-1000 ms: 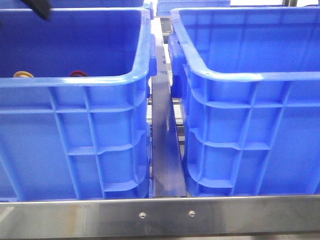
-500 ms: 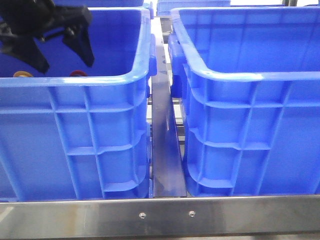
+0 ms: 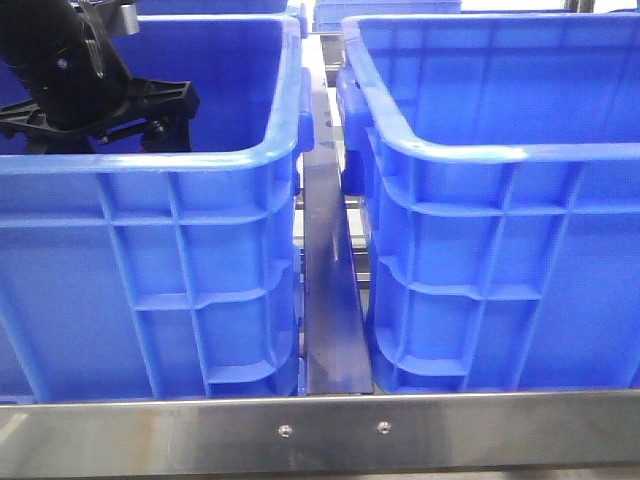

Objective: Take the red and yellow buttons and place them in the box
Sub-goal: 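Grasp the red-capped button with the left gripper and lift it, then close the right gripper on the red cap held by the left gripper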

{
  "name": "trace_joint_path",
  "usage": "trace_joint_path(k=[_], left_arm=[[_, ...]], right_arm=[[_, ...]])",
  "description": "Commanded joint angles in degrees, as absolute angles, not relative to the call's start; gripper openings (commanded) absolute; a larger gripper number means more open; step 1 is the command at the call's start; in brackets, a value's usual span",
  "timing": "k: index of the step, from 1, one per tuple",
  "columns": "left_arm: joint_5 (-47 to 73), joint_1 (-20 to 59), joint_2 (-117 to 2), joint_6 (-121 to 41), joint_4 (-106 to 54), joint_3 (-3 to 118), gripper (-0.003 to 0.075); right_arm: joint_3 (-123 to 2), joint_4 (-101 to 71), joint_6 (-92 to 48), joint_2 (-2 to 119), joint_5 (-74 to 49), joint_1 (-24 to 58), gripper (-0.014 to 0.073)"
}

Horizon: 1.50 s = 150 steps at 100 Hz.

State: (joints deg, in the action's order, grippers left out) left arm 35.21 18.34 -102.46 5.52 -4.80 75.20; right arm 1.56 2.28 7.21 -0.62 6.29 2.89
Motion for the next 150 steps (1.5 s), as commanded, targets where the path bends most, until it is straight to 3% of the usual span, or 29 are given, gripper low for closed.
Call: trace_joint_path(k=[1,9,27,33,73,118,132,150], left_arm=[[32.3,18.7,-100.1,6.1,-5.1,77.0,0.0494],[32.4,18.7,-100.2,6.1,-5.1,77.0,0.0393],[32.6,18.7,-99.9,6.1,-5.1,77.0,0.0053],[32.9,18.7,-99.3,6.1,-5.1,77.0,-0.0019],[40.3,22.8,-85.3,1.4,-3.3,76.1,-0.0019],[39.9,44.7,-69.1,-8.0,-3.3,72.7,-0.0019],[39.7,50.1,-69.2,-9.4,-3.2,72.7,-0.0019],[39.1,52.5,-70.1,-9.4,-3.2,72.7,-0.0019]], right_arm=[[0.9,2.8,7.2,-2.1,11.2,2.9,-0.0105],[0.9,2.8,7.2,-2.1,11.2,2.9,-0.0105],[0.9,2.8,7.2,-2.1,11.2,2.9,-0.0105],[0.9,2.8,7.2,-2.1,11.2,2.9,-0.0105],[0.9,2.8,7.2,-2.1,11.4,2.9,-0.0105],[0.1,2.8,7.2,-2.1,11.8,2.9,-0.0105],[-5.8,1.6,7.2,-1.9,5.3,2.9,-0.0105],[-20.4,-3.7,7.2,3.2,-13.8,2.9,-0.0105]])
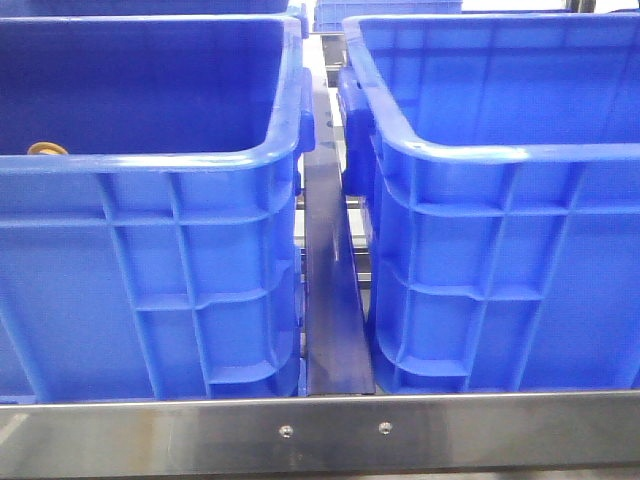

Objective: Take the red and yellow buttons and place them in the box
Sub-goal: 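Close the right gripper on the red cap held by the left gripper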

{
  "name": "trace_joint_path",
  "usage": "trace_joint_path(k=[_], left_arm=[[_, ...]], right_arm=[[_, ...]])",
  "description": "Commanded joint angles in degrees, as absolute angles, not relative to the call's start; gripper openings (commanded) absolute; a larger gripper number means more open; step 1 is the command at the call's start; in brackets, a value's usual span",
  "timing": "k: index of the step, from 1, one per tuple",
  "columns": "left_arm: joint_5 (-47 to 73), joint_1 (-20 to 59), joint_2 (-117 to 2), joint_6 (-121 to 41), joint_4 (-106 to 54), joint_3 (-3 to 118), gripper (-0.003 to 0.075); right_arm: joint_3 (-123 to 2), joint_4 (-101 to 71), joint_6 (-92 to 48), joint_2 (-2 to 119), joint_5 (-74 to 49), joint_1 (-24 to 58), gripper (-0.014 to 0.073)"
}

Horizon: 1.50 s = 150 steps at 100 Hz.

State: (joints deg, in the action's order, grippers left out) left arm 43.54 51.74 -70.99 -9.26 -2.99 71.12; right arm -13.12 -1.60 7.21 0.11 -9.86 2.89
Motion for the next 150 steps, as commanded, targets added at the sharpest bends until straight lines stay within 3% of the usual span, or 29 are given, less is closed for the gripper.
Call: trace_joint_path(k=[1,27,53,58,65,72,73,80,89,132,150], left_arm=[[39.1,52.5,-70.1,-9.4,-3.2,72.7,-0.0019],[38.8,52.5,-71.4,-9.4,-3.2,72.7,-0.0019],[38.7,52.5,-72.1,-9.4,-3.2,72.7,-0.0019],[38.7,52.5,-72.1,-9.4,-3.3,72.7,-0.0019],[38.7,52.5,-72.1,-9.4,-3.3,72.7,-0.0019],[38.7,52.5,-72.1,-9.4,-3.4,72.7,-0.0019],[38.7,52.5,-72.1,-9.4,-3.4,72.7,-0.0019],[38.7,52.5,-72.1,-9.4,-3.4,72.7,-0.0019],[38.7,52.5,-72.1,-9.4,-3.4,72.7,-0.0019],[38.7,52.5,-72.1,-9.3,-3.7,72.7,-0.0019],[38.7,52.5,-72.1,-9.3,-3.7,72.7,-0.0019]], right_arm=[[-21.7,-3.9,7.2,4.0,-14.6,2.9,-0.0105],[-42.8,-8.6,7.2,21.2,-39.9,2.9,-0.0105],[-48.3,-15.4,7.2,32.6,-42.0,2.9,-0.0083],[-48.3,-16.3,7.2,33.7,-42.1,2.9,-0.0028],[-48.3,-17.8,7.2,34.9,-42.4,2.9,0.0117],[-48.3,-19.9,7.2,35.4,-42.4,2.9,0.0308],[-48.3,-20.3,7.2,35.5,-42.4,2.9,0.0367],[-48.3,-22.8,7.2,35.6,-42.4,2.9,0.0519],[-48.3,-27.0,5.4,35.6,-42.4,2.9,0.0626],[-48.3,-71.9,-29.2,50.6,-50.8,2.9,0.0616],[-48.3,-81.5,-37.7,57.9,-55.0,2.9,0.0616]])
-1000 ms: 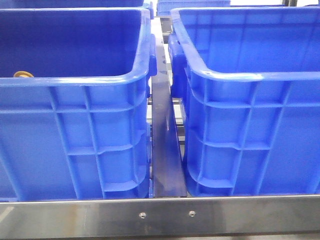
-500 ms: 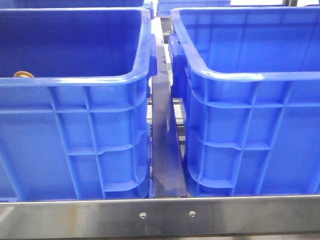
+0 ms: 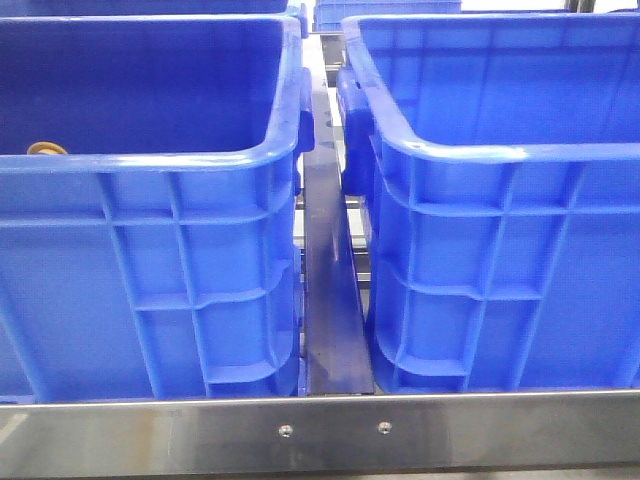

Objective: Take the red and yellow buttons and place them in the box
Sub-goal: 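Close the right gripper on the red cap held by the left gripper, then carry the red button with the right gripper over the empty bin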

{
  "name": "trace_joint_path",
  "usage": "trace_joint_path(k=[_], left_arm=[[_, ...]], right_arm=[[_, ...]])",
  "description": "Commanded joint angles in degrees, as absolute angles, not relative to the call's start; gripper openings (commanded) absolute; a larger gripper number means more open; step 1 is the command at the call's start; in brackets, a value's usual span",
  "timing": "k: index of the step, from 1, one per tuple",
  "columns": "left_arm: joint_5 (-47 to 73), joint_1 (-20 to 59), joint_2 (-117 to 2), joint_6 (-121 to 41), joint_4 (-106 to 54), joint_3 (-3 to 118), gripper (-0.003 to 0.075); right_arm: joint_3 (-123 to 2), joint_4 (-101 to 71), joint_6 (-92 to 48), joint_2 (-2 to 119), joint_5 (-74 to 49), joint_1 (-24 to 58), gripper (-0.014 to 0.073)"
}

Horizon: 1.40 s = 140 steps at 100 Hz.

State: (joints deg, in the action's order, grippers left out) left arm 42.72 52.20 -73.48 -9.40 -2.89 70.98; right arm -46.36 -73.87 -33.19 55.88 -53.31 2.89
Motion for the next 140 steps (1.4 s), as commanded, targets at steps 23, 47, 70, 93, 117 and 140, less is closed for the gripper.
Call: trace_joint_path(k=[23,47,70,93,117,140], left_arm=[[38.7,52.5,-72.1,-9.3,-3.8,72.7,-0.0019],[38.7,52.5,-72.1,-9.3,-3.8,72.7,-0.0019],[38.7,52.5,-72.1,-9.3,-3.8,72.7,-0.0018],[38.8,52.3,-72.1,-9.3,-3.7,72.7,0.0165],[39.1,52.2,-72.0,-7.5,-3.4,72.8,0.0603],[38.7,52.2,-72.0,-2.8,0.7,72.8,0.0626]], right_arm=[[-48.4,-84.8,-41.4,63.6,-55.6,6.9,0.0616],[-50.7,-88.5,-45.6,68.5,-55.0,13.0,0.0616],[-52.9,-88.5,-45.6,69.2,-55.6,14.5,0.0336],[-52.9,-88.0,-46.1,69.2,-55.8,14.5,0.0167],[-52.9,-88.0,-47.0,69.2,-53.7,14.5,0.0167],[-53.9,-87.9,-49.8,68.6,-46.7,13.8,0.0167]])
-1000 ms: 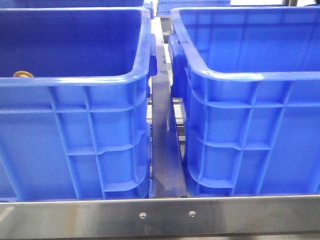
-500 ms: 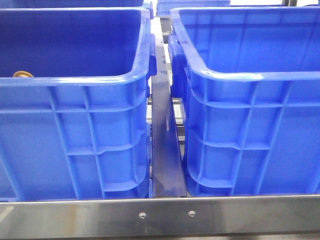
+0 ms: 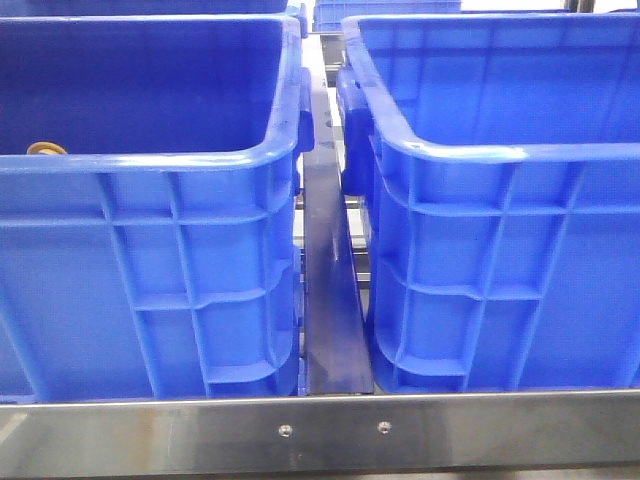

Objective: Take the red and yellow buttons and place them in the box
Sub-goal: 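Carry the red button with the right gripper over the empty bin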

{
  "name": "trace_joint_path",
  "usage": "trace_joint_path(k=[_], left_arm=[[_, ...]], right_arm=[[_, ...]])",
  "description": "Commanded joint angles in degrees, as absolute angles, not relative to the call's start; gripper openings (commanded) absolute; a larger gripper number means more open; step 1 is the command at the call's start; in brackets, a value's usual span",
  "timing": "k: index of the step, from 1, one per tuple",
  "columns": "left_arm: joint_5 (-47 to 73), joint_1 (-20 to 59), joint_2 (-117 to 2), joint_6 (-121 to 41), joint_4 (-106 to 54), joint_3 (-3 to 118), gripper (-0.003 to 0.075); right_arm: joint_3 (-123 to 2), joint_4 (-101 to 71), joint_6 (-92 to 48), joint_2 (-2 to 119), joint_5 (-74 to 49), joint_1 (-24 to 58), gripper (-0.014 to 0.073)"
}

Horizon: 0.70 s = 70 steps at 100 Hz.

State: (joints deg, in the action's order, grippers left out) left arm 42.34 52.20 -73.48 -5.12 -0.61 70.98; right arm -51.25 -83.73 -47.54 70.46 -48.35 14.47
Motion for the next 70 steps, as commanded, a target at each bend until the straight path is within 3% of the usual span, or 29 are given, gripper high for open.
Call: trace_joint_path(k=[1,28,70], left_arm=[[38.7,52.2,-71.9,-2.4,1.0,72.8,0.0626],[38.5,47.1,-69.5,9.9,11.0,71.0,0.0626],[34.9,15.2,-55.6,15.3,10.6,56.5,0.0620]], right_arm=[[-54.2,-87.9,-49.9,68.5,-46.3,13.6,0.0167],[-58.0,-86.8,-53.7,68.2,-44.4,6.4,0.0167],[-58.0,-77.6,-53.7,68.2,-42.5,-4.7,0.0167]])
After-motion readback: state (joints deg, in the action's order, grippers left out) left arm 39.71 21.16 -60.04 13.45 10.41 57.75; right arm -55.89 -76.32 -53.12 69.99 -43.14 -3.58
